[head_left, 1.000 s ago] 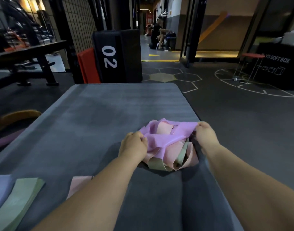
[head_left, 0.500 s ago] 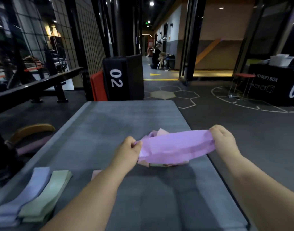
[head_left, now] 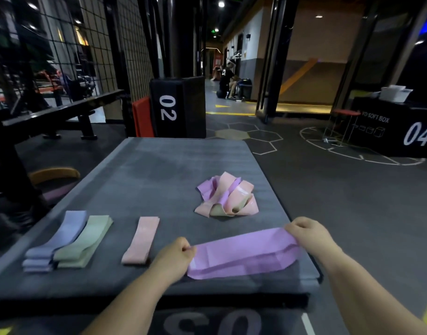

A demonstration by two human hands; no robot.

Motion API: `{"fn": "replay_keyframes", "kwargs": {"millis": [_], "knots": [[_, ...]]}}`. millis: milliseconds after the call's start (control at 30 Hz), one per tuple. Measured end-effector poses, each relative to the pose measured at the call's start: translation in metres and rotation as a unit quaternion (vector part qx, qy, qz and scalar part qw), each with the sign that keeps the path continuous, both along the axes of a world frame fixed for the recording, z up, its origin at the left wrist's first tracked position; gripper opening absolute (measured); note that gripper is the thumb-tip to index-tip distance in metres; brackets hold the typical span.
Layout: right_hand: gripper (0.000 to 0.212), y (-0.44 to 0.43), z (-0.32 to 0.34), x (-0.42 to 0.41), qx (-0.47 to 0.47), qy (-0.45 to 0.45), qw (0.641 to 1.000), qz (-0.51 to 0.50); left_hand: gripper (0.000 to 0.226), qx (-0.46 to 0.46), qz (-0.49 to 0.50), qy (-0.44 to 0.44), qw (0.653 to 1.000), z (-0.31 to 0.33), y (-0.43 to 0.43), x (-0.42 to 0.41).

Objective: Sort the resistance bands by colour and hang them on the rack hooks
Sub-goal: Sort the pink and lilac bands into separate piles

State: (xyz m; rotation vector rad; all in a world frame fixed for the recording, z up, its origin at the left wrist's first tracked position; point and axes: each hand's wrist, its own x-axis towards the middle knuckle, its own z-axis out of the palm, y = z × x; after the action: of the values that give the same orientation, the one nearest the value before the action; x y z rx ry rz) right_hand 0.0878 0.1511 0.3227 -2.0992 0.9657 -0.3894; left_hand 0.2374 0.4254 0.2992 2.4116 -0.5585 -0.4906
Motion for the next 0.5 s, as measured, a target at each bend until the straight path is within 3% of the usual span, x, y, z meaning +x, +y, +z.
{"fn": "replay_keyframes", "kwargs": {"millis": [133, 233, 267, 333, 400, 500], "knots": [[0.03, 0.009, -0.02, 0.006, -0.042, 0.062, 0.997, 0.019, 0.022, 0.072, 0.002, -0.096, 0.993, -0.017, 0.003, 0.0], [0.029, 0.01, -0.027, 0.014, -0.064, 0.115, 0.99, 0.054, 0.006, 0.085, -0.006, -0.161, 0.983, -0.022, 0.005, 0.002], [0.029, 0.009, -0.027, 0.016, -0.075, 0.132, 0.986, 0.068, 0.007, 0.086, -0.012, -0.183, 0.979, -0.023, 0.005, 0.003], [0.033, 0.006, -0.029, 0.022, -0.09, 0.163, 0.978, 0.093, 0.03, 0.086, -0.035, -0.215, 0.972, -0.026, 0.002, 0.007], [0.032, 0.002, -0.032, 0.023, -0.093, 0.18, 0.974, 0.104, 0.039, 0.07, -0.051, -0.219, 0.972, -0.025, -0.003, 0.009], [0.03, -0.006, -0.034, 0.021, -0.096, 0.18, 0.974, 0.102, 0.034, 0.044, -0.064, -0.184, 0.98, -0.021, -0.011, 0.008]]}}
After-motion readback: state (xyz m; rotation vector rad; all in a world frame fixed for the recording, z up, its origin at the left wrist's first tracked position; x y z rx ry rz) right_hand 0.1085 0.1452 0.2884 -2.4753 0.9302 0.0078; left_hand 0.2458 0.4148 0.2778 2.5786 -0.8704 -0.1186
